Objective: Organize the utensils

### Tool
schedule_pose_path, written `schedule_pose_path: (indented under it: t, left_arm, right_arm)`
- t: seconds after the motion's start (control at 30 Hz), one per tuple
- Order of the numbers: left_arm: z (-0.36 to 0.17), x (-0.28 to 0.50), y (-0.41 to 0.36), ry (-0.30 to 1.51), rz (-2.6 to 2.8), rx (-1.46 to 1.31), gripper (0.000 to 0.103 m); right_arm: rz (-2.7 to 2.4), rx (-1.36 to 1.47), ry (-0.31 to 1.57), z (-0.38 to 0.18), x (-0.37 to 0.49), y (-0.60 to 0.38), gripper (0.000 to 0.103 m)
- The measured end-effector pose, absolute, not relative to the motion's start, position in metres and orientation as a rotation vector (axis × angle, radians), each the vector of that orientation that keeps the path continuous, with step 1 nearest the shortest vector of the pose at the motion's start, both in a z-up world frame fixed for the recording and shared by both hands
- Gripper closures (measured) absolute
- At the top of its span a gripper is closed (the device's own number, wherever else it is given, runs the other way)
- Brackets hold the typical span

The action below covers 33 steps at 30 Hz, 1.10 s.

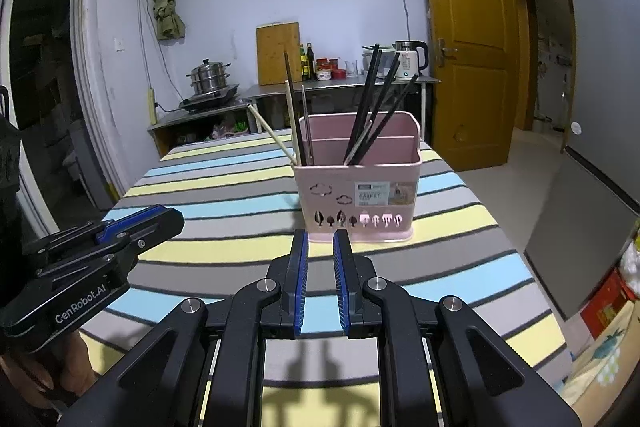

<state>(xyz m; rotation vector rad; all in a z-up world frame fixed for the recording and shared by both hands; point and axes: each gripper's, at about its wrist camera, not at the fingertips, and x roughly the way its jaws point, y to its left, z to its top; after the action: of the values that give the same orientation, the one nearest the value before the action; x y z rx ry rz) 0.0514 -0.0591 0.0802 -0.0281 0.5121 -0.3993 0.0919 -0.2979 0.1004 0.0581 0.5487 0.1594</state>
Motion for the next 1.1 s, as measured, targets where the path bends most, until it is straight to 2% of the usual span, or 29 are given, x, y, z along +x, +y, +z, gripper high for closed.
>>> schedule_pose_path:
  t: [1.1]
  left_arm:
    - [0.082, 0.035, -0.065, 0.485, -0.404, -0.007, 0.086]
  right_arm:
    - [0.17, 0.059, 0.537, 0.101, 0.08, -0.292, 0.09]
